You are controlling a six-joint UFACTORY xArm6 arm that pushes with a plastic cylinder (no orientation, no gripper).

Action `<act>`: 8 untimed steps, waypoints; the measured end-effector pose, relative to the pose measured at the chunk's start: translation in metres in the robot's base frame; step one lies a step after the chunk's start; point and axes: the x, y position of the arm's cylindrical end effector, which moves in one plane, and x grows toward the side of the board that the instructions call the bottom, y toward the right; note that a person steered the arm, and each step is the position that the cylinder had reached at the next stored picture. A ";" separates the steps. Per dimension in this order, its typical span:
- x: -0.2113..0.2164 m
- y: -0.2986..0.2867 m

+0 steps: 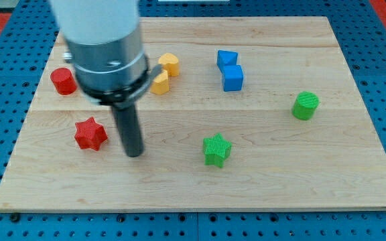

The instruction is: Push the red star closer to red circle

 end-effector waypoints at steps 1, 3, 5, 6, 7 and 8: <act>-0.001 -0.069; -0.081 -0.132; -0.092 -0.145; -0.094 -0.148; -0.106 -0.165; -0.088 -0.165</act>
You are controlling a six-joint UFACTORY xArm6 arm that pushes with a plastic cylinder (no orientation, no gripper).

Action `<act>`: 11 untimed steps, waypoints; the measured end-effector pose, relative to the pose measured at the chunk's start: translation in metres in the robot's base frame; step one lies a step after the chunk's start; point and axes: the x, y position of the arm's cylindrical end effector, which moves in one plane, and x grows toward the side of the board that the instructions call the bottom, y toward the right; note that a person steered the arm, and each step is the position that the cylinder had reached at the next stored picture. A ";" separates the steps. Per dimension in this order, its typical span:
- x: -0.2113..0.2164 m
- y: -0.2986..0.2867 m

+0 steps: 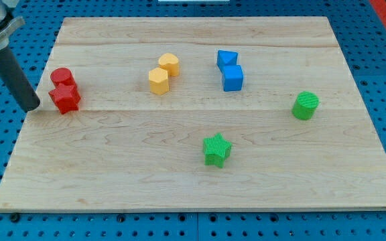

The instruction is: Push the red star closer to red circle

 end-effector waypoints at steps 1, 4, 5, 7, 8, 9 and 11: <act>0.009 0.000; 0.019 0.044; 0.020 0.044; 0.059 0.067; 0.059 0.077; 0.053 0.077; 0.053 0.080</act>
